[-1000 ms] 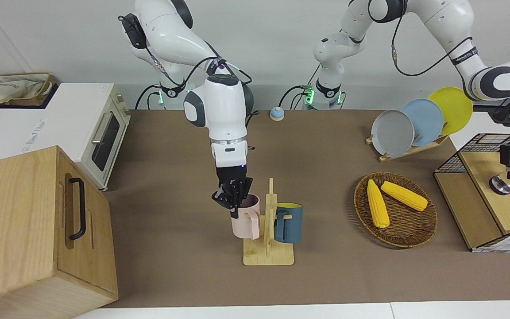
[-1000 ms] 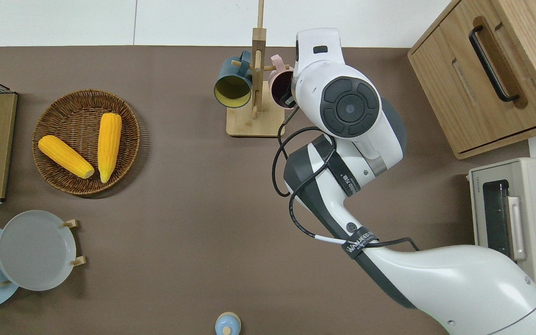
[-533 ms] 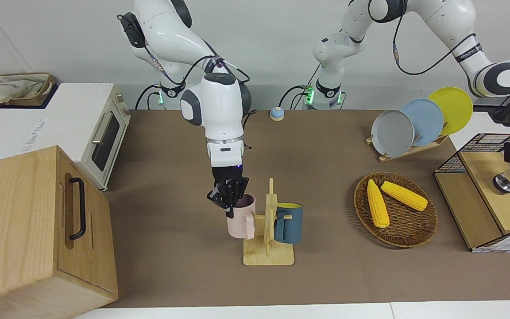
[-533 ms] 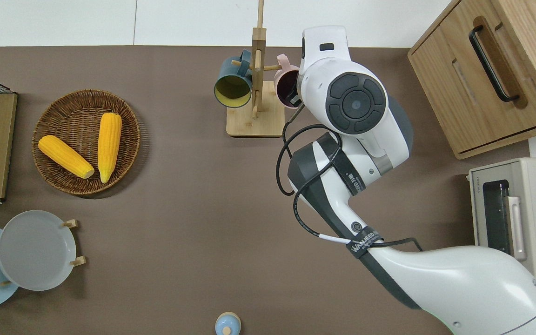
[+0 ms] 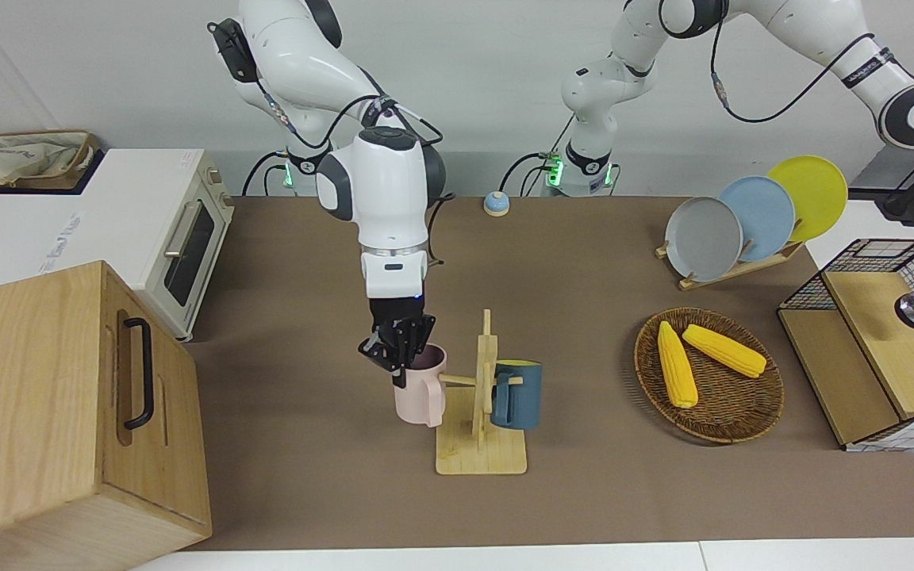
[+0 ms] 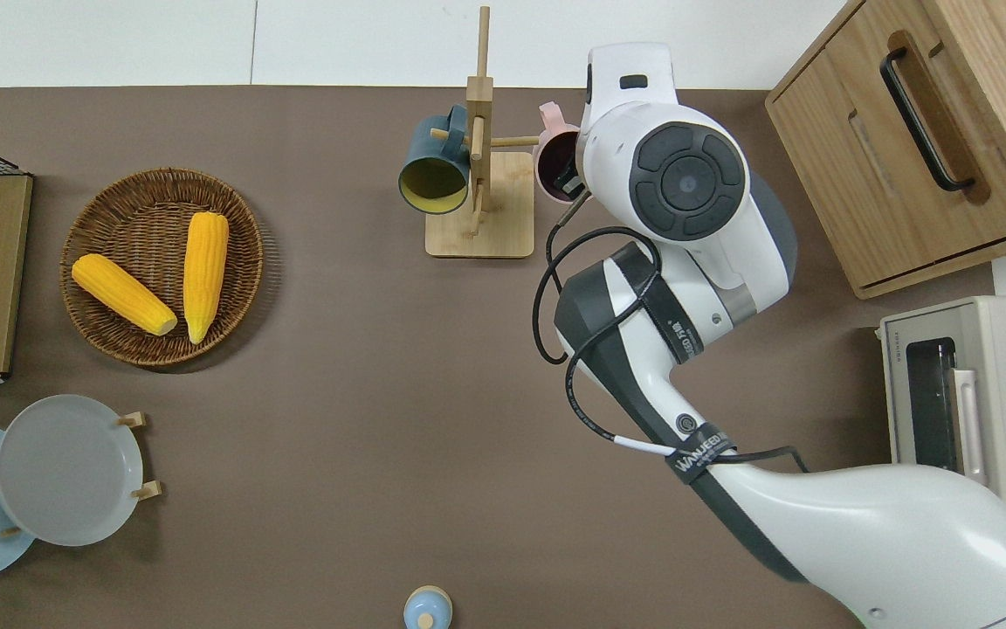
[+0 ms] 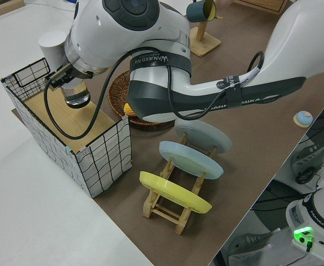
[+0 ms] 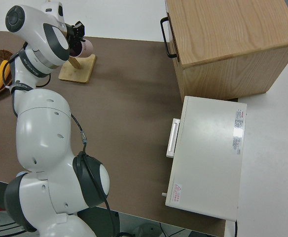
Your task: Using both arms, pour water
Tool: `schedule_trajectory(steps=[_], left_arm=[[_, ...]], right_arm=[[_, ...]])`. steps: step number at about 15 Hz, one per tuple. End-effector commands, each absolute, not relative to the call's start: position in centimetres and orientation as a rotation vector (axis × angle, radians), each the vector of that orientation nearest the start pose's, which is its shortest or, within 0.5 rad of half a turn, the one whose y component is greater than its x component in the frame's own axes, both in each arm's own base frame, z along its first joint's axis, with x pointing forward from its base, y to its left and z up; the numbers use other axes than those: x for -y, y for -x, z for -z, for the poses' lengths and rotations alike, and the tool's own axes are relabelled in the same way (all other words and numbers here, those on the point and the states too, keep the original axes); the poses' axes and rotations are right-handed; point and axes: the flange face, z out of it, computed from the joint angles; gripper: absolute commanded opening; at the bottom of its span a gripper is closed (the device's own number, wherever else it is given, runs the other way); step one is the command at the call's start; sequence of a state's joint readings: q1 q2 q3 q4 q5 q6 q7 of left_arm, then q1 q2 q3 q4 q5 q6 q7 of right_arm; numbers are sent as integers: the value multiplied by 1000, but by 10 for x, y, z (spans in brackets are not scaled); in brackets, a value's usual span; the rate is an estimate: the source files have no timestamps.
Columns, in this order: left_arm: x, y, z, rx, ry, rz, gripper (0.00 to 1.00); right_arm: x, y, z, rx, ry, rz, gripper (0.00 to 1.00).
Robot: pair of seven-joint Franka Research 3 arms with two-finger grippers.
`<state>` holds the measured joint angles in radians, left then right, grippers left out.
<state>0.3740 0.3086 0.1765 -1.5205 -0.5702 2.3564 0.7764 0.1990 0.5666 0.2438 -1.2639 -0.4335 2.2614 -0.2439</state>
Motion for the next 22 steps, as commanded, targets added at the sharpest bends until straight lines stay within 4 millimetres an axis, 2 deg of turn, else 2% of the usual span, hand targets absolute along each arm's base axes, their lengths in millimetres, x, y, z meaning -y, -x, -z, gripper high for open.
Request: schedule_trajectory(steps=[1, 4, 9, 11, 12, 15, 20, 22], left_arm=[[-336, -598, -581, 99, 2963, 1062, 0], [-331, -595, -586, 138, 2993, 1034, 0], [-325, -586, -615, 150, 2998, 1047, 0], [-322, -584, -618, 170, 2999, 992, 0], [-312, -584, -624, 179, 2998, 958, 0], [-286, -582, -650, 216, 2976, 968, 0], [-228, -583, -669, 275, 2973, 885, 0], [-213, -580, -672, 297, 2992, 852, 0]], right_arm=[[-245, -700, -492, 1255, 3038, 758, 0], [-224, -702, -494, 1233, 3062, 746, 0], [-190, -695, -506, 1206, 3115, 698, 0], [-179, -690, -512, 1130, 3126, 631, 0], [-168, -687, -520, 1045, 3114, 579, 0], [-152, -677, -533, 963, 3139, 477, 0], [-122, -657, -548, 786, 3136, 273, 0], [-113, -648, -554, 698, 3129, 196, 0]])
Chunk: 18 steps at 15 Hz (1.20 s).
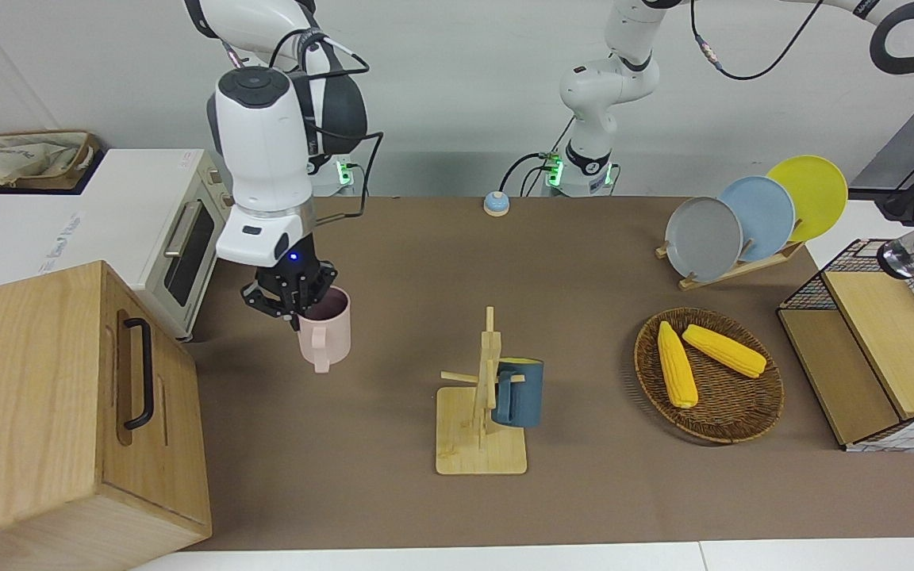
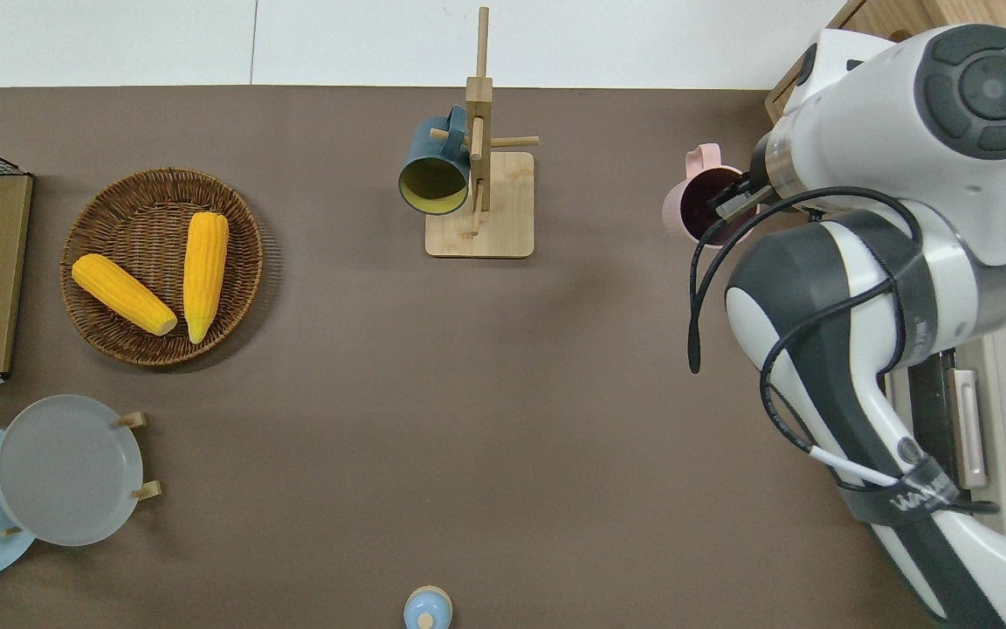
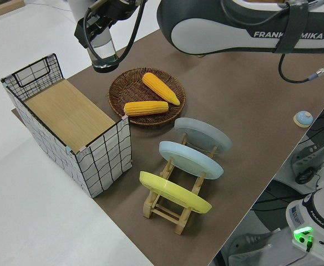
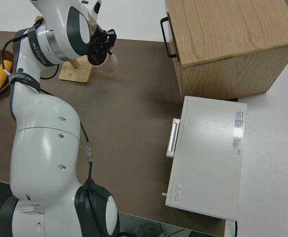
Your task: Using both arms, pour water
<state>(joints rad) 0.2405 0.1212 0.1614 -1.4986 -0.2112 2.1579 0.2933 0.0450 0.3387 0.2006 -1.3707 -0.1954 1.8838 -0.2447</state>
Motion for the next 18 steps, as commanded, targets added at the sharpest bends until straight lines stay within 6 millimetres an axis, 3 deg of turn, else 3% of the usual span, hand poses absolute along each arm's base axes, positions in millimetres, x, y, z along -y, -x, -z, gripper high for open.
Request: schedule_trajectory(steps=[1, 4, 6, 10, 14, 18], left_arm=[[-207, -577, -674, 292, 2996, 844, 0], [-190, -563, -666, 320, 3029, 821, 0], [-179, -558, -664, 342, 3042, 813, 0], [-136, -552, -651, 356, 3005, 770, 0], [-107, -540, -634, 349, 3000, 755, 0], [-79, -518, -595, 363, 2994, 819, 0]], right_arm=[[-108, -643, -557, 610, 3124, 150, 0], [-126, -619, -560, 294, 3080, -6, 0], [-154, -603, -558, 81, 3043, -59, 0], [-230, -571, -563, -243, 2949, -140, 0], [-297, -545, -568, -346, 2907, -140, 0], [-349, -526, -561, -420, 2874, -141, 0]])
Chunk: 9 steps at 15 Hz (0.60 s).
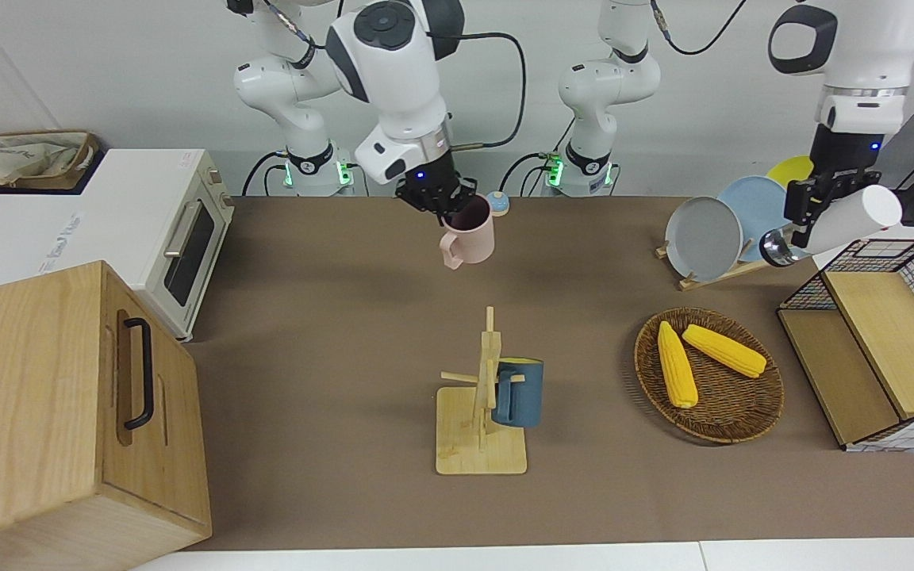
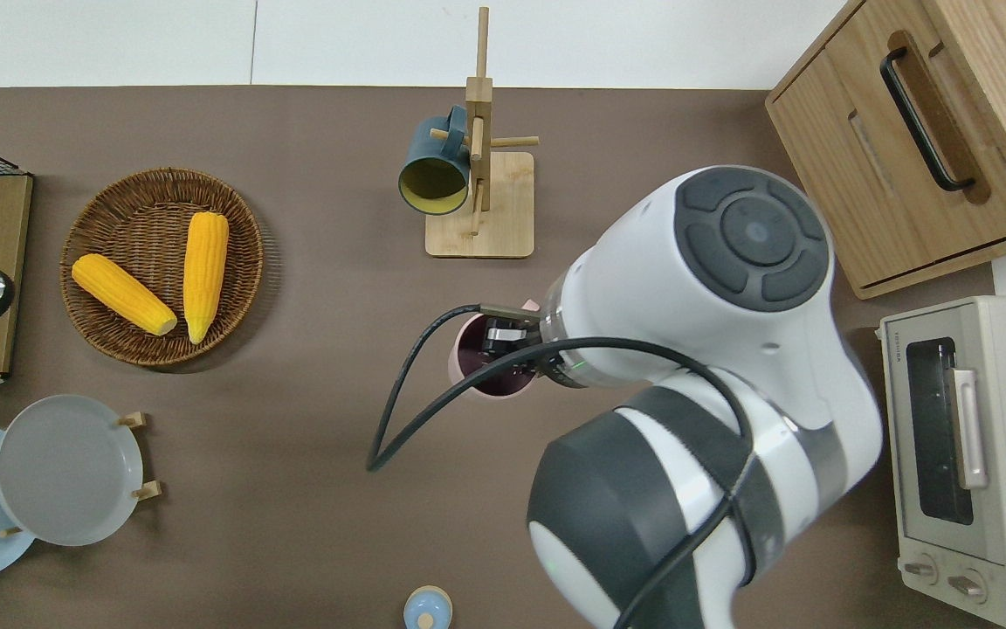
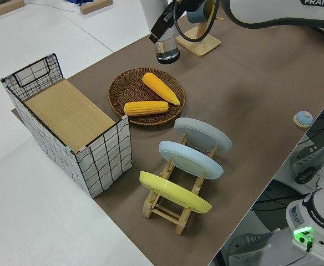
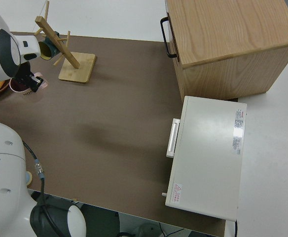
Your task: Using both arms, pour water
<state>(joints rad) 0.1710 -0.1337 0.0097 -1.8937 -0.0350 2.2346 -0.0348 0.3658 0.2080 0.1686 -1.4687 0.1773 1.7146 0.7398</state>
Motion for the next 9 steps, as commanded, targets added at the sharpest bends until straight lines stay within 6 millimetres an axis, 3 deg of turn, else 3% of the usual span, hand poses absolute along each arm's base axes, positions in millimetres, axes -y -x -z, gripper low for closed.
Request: schedule_trajectory(steps=[1, 4, 6, 9], left_arm=[[-74, -512, -590, 363, 2995, 822, 0], [-64, -496, -578, 360, 3000, 811, 0], [-56, -489, -573, 347, 3004, 797, 0], [-46, -474, -559, 333, 3011, 761, 0]], right_arm=[[-363, -524, -556, -432, 2859, -138, 0], [-403, -518, -536, -473, 2818, -120, 0], [-413, -522, -520, -484, 2814, -133, 0], [-439, -525, -479, -487, 2811, -147, 0]])
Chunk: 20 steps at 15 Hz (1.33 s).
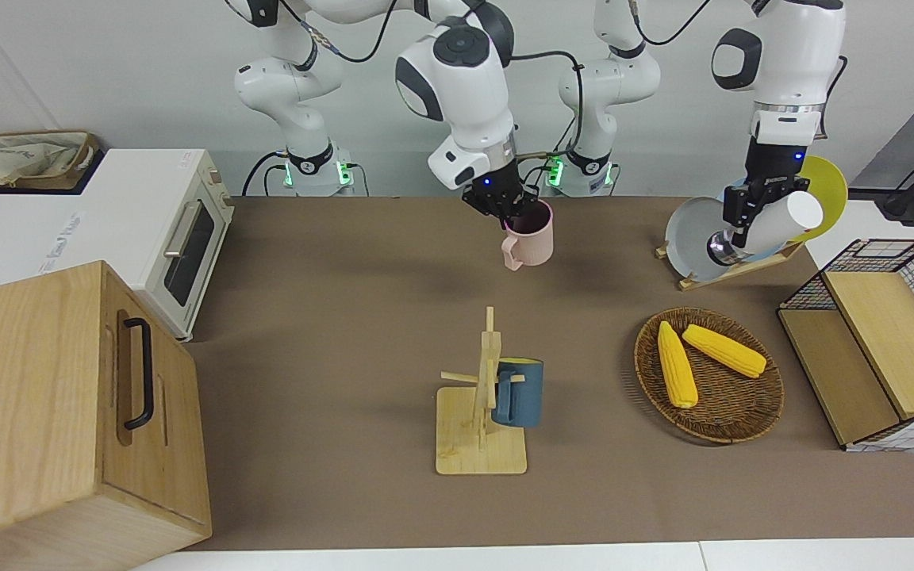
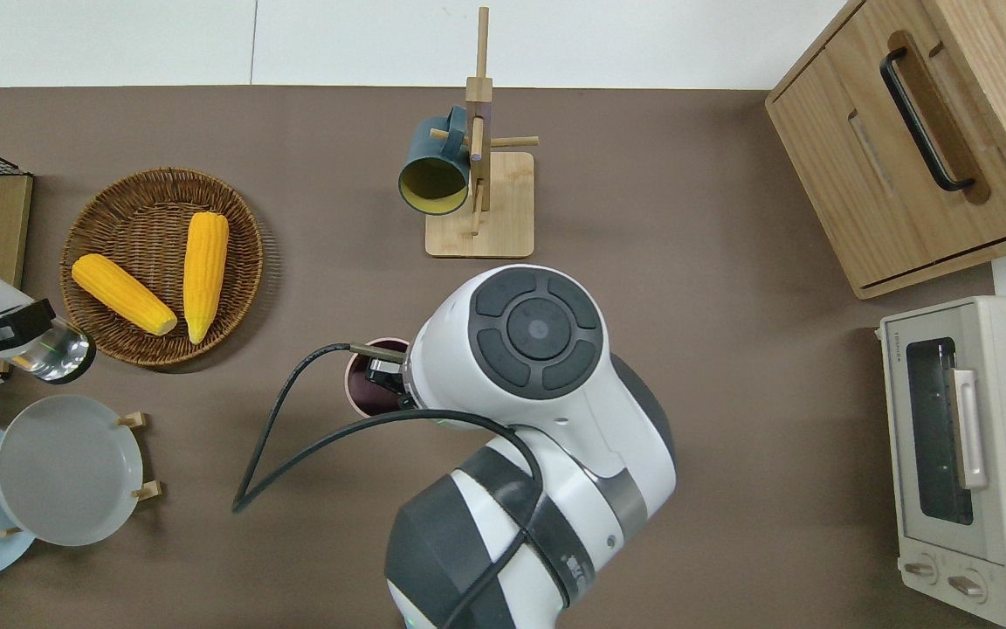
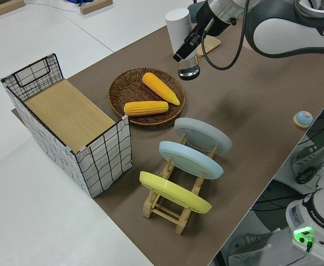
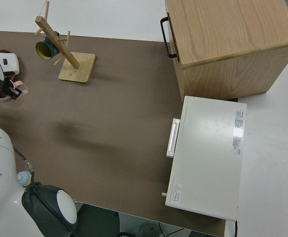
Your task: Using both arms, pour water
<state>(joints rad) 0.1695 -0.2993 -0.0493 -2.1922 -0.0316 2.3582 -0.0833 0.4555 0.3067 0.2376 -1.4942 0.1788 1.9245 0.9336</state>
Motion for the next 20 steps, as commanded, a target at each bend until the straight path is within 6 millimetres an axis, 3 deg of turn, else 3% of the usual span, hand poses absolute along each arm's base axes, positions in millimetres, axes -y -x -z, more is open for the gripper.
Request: schedule_trajectory(steps=[1, 4, 9, 14, 20], left_arm=[[-43, -471, -556, 339, 3015, 752, 0], [-26, -463, -542, 351, 3024, 717, 0], [13, -456, -518, 359, 3036, 652, 0], [21, -452, -503, 371, 3040, 612, 0], [22, -453, -500, 371, 3043, 600, 0]], right_arm=[[-454, -525, -464, -508, 2788, -127, 0], [-479, -527, -427, -547, 2748, -111, 0], [-495, -538, -393, -538, 2750, -110, 0], [-509, -539, -358, -520, 2743, -74, 0], [-517, -539, -341, -512, 2729, -44, 0]])
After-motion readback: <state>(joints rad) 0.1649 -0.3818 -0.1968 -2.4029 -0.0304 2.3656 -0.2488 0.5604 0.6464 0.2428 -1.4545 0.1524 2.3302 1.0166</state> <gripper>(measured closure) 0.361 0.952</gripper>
